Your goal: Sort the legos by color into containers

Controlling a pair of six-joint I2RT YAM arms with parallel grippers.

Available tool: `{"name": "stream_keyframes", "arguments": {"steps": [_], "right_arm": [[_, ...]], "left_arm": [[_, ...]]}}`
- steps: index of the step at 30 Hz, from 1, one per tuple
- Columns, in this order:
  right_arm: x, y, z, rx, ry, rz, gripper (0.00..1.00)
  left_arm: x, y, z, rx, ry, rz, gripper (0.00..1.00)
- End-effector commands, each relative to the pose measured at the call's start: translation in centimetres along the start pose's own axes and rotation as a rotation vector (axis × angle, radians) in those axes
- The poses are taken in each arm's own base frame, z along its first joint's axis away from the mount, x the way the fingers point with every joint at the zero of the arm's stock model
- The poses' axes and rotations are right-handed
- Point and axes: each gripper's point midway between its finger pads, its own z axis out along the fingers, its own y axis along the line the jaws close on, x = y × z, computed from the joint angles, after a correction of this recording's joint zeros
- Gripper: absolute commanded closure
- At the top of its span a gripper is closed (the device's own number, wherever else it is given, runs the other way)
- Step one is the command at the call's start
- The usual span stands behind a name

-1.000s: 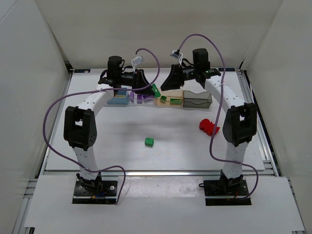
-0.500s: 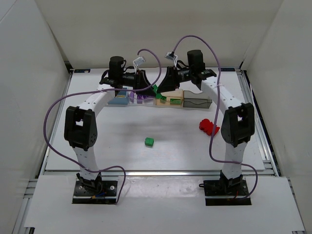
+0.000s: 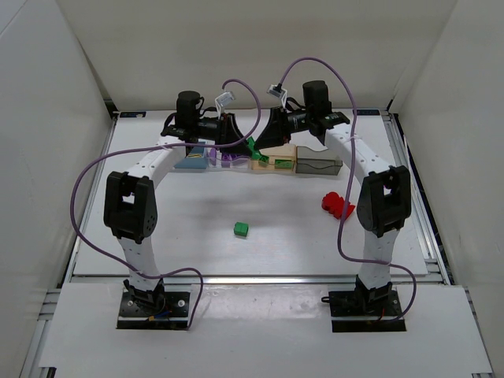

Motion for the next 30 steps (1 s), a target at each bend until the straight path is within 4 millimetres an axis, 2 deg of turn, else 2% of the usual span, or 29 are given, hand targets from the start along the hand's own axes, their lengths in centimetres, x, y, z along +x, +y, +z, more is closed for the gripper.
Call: {"name": "stream_keyframes", "arguments": {"steps": [1, 7, 17, 24, 30], "right_arm": [[-0.5, 0.7, 0.2, -0.038, 0.005, -0.052, 0.92], [-0.7, 0.9, -0.4, -0.024, -0.004, -0.065, 0.98], [-2.0, 0.1, -4.9, 0.059, -0.068, -0.079, 1.0], [-2.3, -0.1, -6.4, 0.086, -0.086, -0.095, 1.0], [-2.0, -0.2, -6.9, 0.095, -0.089, -0.087, 1.0]], "left_arm": [[-0.9, -1.2, 0.2, 0.021, 0.004, 0.063, 0.7], [-0.6, -1.4, 0.2, 0.024, 0.006, 0.063, 0.7], [0.3, -1.6, 0.1, 0.017, 0.008, 0.038, 0.71], [1.1, -1.9, 0.0, 0.017, 0.013, 0.026, 0.71], [1.5, -2.1, 0.0, 0.02, 0.019, 0.023, 0.71]]}}
